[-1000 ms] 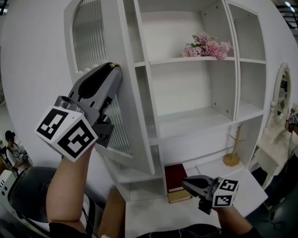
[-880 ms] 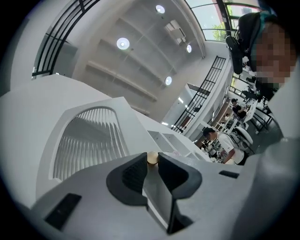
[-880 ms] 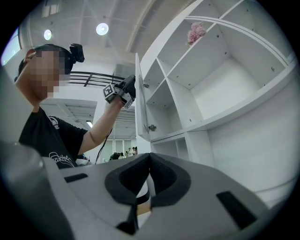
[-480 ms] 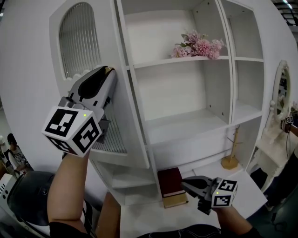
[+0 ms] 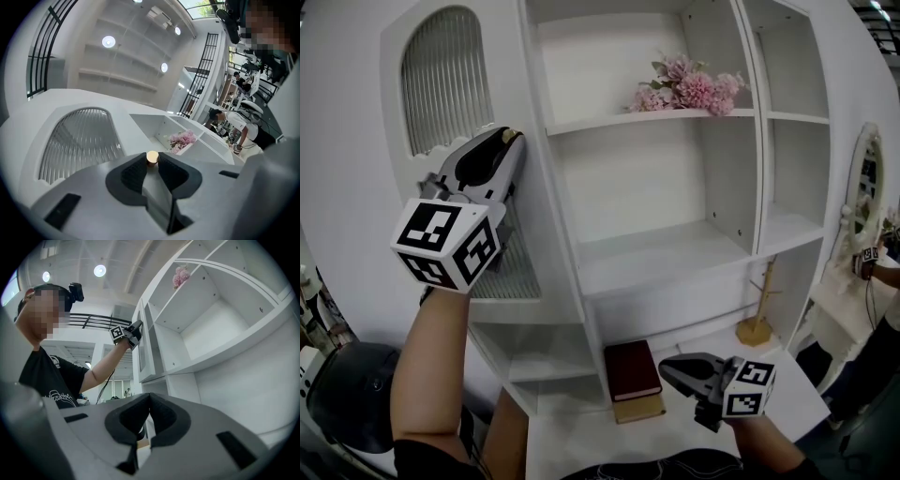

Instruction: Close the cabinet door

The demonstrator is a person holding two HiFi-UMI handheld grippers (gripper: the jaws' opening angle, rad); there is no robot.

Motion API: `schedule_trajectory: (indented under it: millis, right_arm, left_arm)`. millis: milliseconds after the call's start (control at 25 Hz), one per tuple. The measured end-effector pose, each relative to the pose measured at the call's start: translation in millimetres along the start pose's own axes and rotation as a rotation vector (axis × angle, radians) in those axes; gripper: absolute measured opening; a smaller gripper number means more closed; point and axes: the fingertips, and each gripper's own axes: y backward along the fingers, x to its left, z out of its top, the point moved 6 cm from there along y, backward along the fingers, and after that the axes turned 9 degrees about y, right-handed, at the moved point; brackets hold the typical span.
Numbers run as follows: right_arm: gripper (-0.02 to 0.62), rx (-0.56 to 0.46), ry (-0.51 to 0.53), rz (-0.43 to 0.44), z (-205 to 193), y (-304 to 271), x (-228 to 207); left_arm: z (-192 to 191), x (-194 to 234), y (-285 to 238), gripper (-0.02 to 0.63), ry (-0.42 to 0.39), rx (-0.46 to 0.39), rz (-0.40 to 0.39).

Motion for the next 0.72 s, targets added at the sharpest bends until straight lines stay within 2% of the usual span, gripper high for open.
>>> schedule_trajectory:
  millis: [320,560,720]
  right_arm:
    - [0.006,0.0,-0.006,-0.006,-4,16,-18]
    - [0.006,-0.015,-0.01,0.009,-6,21,-24]
    - [0.006,-0.025,-0.018,0.008,-7,28,-28]
  left_arm:
    - [-17,5,-21,0.078,-0.05,0.052,0.06]
    - [-30,8,-35,0.077,-0.131,0.085,0.118]
    - [-32,8,-37,0.077,-0.152,0.092,0.14]
